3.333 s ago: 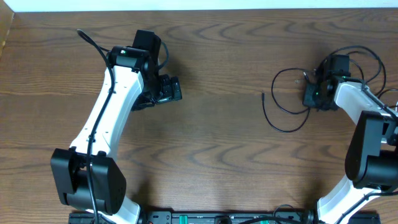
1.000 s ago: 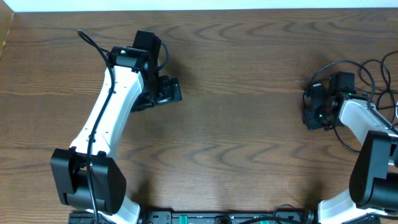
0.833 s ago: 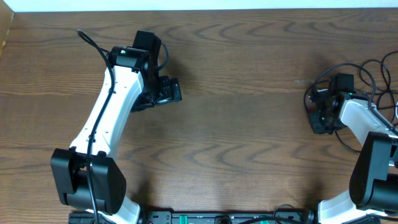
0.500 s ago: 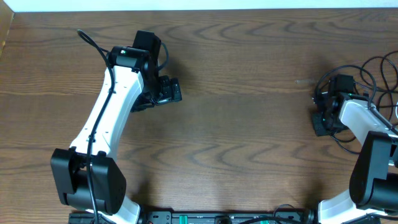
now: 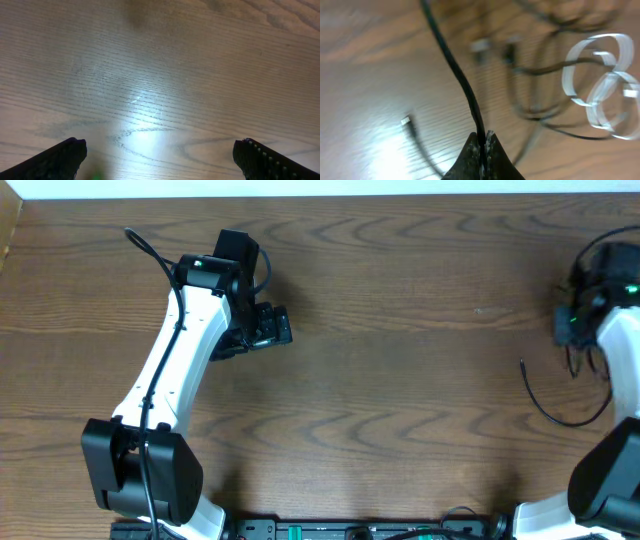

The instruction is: Untangle cables

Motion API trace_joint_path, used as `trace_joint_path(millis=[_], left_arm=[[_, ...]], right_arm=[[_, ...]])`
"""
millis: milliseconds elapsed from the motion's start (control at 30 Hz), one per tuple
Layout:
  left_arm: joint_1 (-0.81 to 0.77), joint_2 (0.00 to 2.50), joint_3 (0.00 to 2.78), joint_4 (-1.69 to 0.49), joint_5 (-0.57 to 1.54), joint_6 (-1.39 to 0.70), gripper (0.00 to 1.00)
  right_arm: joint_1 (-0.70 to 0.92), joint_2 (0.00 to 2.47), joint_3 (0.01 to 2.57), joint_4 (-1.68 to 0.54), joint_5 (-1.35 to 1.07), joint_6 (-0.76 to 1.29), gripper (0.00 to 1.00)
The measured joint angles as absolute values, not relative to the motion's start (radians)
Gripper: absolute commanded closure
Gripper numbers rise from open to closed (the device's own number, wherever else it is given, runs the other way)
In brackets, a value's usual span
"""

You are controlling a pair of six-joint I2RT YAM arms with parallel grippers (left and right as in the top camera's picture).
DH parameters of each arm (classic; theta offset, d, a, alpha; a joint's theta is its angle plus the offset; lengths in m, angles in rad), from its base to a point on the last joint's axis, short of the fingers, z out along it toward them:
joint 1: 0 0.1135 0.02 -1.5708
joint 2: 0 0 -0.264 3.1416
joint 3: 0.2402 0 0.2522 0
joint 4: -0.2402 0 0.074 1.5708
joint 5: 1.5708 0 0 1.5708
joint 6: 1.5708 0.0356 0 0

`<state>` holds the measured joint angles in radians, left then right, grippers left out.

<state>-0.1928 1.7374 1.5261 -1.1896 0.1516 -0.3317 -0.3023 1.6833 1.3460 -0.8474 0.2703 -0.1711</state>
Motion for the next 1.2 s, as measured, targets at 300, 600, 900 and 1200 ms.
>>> trace_joint_path(millis=[300, 600, 900, 1200], left_arm=[[-0.193, 1.737, 1.526, -1.189, 0.152, -0.332, 0.01], [-0.193, 1.737, 1.526, -1.188, 0.152, -0.332, 0.01], [-0.193, 1.737, 1.526, -1.189, 0.152, -0.332, 0.01], [-0.193, 1.737, 1.526, -1.190, 0.152, -0.332, 0.01]], right_arm=[[-0.416, 1.681, 1.411, -0.691, 0.351, -0.161, 0.99], [-0.437, 1.680, 1.555, -0.619, 0.357, -0.210, 0.99], [-0.538, 1.712, 1.451, -0.590, 0.406, -0.231, 0.99], [-0.540, 1.712, 1.374, -0.589, 0.208, -0.242, 0.43]])
